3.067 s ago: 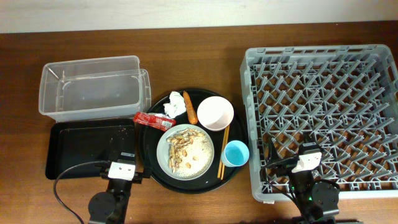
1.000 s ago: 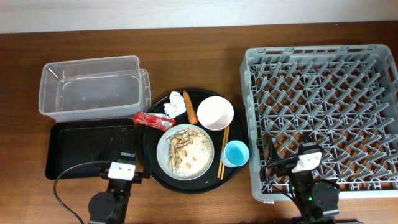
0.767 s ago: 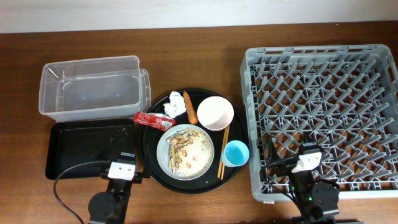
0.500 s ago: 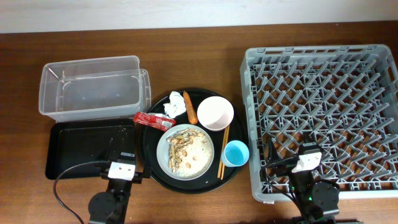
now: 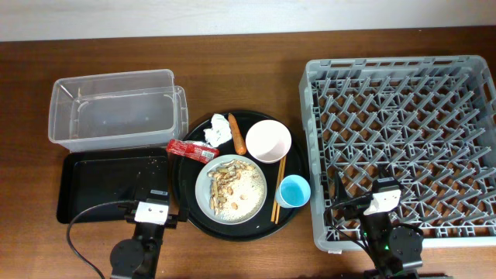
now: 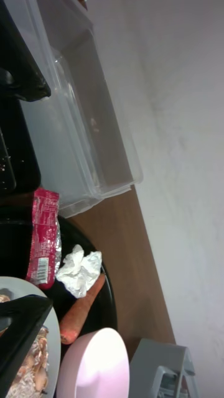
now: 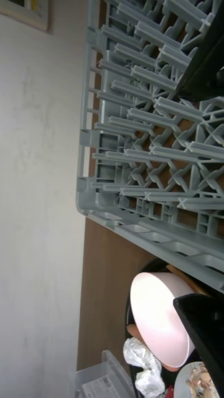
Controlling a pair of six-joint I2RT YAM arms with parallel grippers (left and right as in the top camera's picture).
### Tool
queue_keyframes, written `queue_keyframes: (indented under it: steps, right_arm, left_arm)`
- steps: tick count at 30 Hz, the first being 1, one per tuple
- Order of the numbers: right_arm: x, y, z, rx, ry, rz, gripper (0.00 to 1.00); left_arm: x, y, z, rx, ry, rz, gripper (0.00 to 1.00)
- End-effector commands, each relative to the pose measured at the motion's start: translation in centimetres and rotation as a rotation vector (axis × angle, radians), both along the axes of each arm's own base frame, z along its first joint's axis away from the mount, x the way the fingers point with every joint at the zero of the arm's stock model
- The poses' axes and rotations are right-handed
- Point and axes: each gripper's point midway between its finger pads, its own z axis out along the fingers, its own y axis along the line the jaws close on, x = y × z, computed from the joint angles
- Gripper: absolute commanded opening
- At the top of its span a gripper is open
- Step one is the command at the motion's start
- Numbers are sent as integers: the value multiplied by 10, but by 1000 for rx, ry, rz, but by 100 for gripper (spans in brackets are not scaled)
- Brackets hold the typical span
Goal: Sort waste into correct bins and load items into the dishwasher rack
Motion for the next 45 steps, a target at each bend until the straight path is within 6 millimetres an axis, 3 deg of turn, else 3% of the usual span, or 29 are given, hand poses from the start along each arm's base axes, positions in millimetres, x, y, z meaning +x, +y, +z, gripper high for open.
queue_keyframes:
  steps: [1,10,14,21,29,35,41,45]
  right_arm:
    - [0,-2,0,2,-8,-8,98]
    - [0,0,-2,3,0,6,98]
    - [-5,25,19,16,-84,153,98]
    - [-11,32,47,17,-158,195,98]
    - [-15,31,68,17,-195,195,98]
    - [-16,31,69,17,-131,194,98]
    - [-7,29,74,15,-79,175,98]
    - [-2,30,90,16,-66,180,98]
  left_arm:
    - [1,1,-1,12,-5,7,99]
    - [0,-8,6,4,-35,-45,99]
    - [-6,-25,53,-22,-223,-148,99]
    - [-14,-24,87,-38,-366,-148,99]
    - [-16,-23,95,-39,-380,-148,99]
    - [-17,-23,103,-38,-369,-148,99]
    - [-22,-22,120,-43,-420,-146,99]
    - [-26,-21,131,-48,-469,-145,99]
